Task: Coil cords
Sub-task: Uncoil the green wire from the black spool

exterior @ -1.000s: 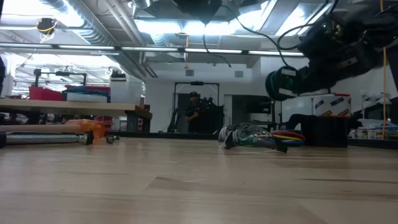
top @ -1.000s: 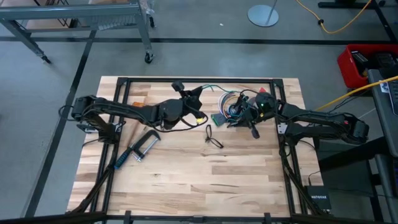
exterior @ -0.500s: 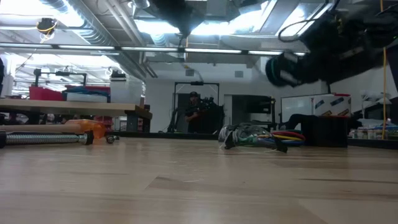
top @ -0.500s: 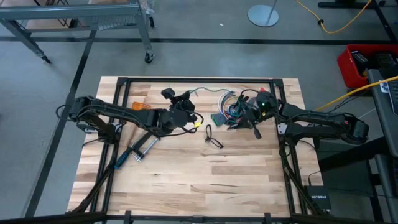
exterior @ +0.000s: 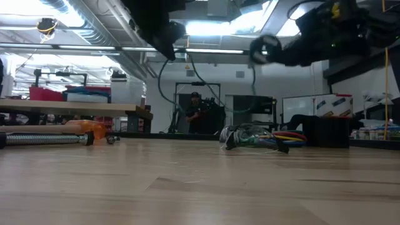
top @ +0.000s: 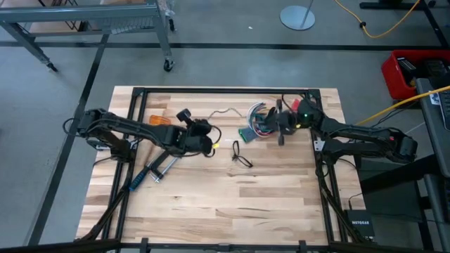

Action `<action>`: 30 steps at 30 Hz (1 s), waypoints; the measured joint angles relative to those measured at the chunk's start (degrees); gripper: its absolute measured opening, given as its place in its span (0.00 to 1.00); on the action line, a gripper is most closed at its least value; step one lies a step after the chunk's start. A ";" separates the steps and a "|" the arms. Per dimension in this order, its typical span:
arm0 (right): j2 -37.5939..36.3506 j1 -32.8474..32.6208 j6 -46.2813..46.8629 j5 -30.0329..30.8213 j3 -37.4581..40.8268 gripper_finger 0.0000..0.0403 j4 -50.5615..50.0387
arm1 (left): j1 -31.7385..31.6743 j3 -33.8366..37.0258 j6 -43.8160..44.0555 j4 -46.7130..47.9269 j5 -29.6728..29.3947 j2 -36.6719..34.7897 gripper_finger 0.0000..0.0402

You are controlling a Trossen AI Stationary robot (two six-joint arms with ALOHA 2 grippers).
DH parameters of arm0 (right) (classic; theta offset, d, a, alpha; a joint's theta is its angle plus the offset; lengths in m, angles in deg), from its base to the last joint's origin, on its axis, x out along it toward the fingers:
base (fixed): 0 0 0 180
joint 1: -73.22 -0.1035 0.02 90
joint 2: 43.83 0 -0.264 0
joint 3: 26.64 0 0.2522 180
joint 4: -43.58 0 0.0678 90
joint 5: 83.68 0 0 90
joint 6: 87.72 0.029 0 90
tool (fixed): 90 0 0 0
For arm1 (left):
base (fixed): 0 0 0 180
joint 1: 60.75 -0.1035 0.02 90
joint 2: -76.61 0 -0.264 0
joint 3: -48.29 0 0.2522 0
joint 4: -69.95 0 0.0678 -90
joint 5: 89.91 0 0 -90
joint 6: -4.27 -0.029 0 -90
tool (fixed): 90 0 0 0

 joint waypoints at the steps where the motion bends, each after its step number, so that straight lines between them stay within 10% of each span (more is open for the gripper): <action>1: 0.00 0.00 -0.02 1.92 0.00 0.01 -1.53 | 0.87 0.00 -0.59 -0.56 0.08 0.02 0.00; 6: 0.00 0.00 0.01 1.24 0.00 0.01 -13.97 | 3.96 0.00 -5.30 -4.37 -3.49 -0.55 0.00; 19: 0.00 -0.02 0.03 -26.50 0.02 0.01 -29.94 | 3.33 -0.01 -25.86 -20.47 -16.91 -6.30 0.00; 25: 0.00 -0.07 0.02 -38.33 0.02 0.01 -27.08 | -1.56 0.00 -39.78 -33.00 -16.03 -7.69 0.00; 30: 0.00 -0.07 0.03 -40.11 0.02 0.01 -24.67 | -7.15 0.00 -55.47 -52.51 -3.65 -7.69 0.00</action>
